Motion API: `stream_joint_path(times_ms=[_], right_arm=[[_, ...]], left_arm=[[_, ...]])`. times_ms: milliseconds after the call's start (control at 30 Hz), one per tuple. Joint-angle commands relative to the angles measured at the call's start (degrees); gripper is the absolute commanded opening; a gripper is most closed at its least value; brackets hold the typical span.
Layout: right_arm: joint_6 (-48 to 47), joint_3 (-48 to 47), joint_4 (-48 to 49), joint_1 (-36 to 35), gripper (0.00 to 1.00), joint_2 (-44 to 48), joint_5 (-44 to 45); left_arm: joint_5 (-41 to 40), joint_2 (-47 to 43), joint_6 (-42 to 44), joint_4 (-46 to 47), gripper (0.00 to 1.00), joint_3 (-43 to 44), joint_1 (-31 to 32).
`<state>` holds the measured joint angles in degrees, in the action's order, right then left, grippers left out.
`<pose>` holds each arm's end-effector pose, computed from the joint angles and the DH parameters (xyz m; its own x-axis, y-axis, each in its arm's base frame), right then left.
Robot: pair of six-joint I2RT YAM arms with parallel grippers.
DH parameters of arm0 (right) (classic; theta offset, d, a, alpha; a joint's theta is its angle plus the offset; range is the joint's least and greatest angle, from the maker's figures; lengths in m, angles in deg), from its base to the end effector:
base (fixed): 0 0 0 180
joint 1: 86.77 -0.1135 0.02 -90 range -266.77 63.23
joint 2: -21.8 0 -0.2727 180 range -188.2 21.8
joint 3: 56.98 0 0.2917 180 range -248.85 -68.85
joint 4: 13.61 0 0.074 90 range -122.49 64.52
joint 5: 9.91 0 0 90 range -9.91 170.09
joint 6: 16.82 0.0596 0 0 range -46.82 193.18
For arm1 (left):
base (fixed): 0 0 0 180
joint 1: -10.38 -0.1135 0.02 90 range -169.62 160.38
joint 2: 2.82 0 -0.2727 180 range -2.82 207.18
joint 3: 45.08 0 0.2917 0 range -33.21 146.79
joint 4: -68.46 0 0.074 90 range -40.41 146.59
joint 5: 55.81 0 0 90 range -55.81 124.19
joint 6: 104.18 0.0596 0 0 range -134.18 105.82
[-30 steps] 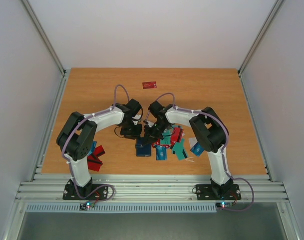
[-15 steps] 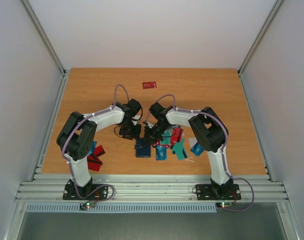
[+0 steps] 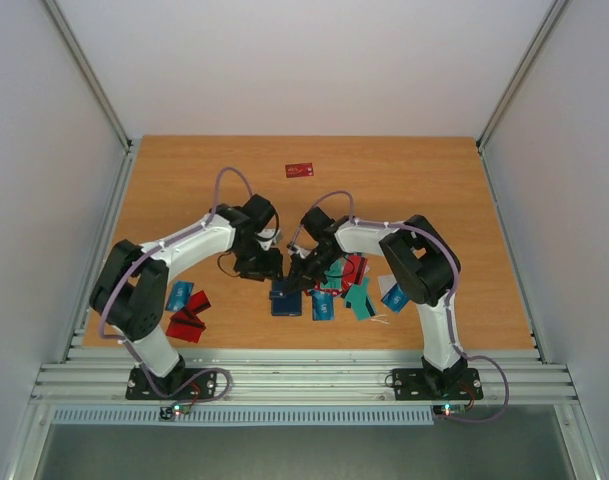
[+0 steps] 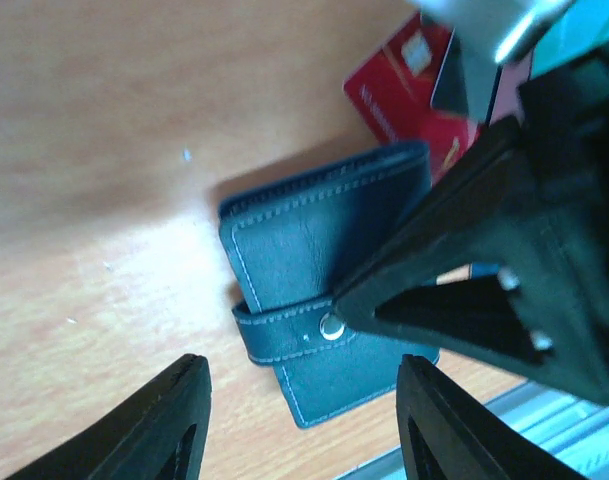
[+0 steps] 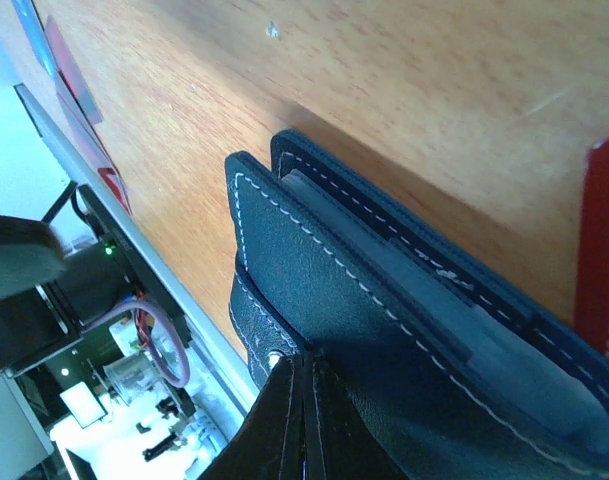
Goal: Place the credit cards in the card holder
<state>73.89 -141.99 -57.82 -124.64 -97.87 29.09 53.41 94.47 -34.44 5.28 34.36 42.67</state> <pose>0.3003 0.2922 0.0751 -0.7808 -0.5973 -0.1836 -0.4951 0.4121 0.7649 0.2876 -0.2049 0.1659 -0.9731 0.2281 -0.0337 0.2248 0.9058 -0.3590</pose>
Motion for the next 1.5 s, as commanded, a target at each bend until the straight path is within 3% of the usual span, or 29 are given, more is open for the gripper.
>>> stream_joint_path(times_ms=[0,333,833,1000,1467], right_arm=[[-2.5,3.5,-1.1,-0.4,0.01,-2.3,7.5],[-3.2,4.0,-0.9,-0.4,0.01,-2.7,7.8],[-3.5,4.1,-0.6,-0.5,0.01,-2.9,7.3],[-3.6,4.1,-0.4,-0.5,0.01,-2.9,7.2],[-3.9,4.0,-0.4,-0.5,0.01,-3.5,6.6]], left_arm=[[5.6,-0.7,1.7,0.5,0.53,-4.3,0.3],[5.1,0.9,0.9,2.2,0.52,-7.3,0.4],[1.0,5.3,-3.4,3.1,0.49,-5.2,1.6],[-0.5,5.3,-5.0,3.2,0.45,-4.6,1.9],[-0.4,2.7,-9.4,4.5,0.47,-5.0,2.0]])
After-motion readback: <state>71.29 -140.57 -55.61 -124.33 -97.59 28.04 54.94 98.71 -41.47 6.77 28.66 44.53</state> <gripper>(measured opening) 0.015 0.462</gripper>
